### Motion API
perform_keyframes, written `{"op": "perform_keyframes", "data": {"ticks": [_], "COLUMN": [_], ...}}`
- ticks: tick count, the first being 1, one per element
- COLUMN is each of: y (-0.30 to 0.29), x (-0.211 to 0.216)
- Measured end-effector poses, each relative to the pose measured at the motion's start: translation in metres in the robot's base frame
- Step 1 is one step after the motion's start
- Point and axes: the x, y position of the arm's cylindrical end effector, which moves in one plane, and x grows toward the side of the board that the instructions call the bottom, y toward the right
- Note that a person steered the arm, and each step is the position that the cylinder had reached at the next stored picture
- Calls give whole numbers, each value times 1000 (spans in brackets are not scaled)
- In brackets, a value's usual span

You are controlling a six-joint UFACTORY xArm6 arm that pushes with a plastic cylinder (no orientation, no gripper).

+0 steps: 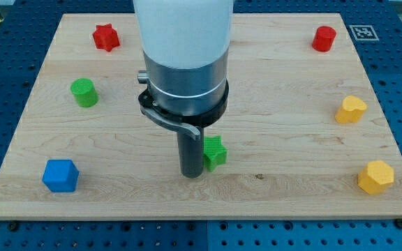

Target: Move the green circle diagonally to the green star

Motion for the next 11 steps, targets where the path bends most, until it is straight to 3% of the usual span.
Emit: {"op": "perform_keyframes", "data": {"ticks": [1,4,6,7,8,9,10,11], "y": [-6,-118,-258,-281,-245,-162,-137,-173], "x": [-5,-86,-100,-159,-177,-148,-151,-180]}}
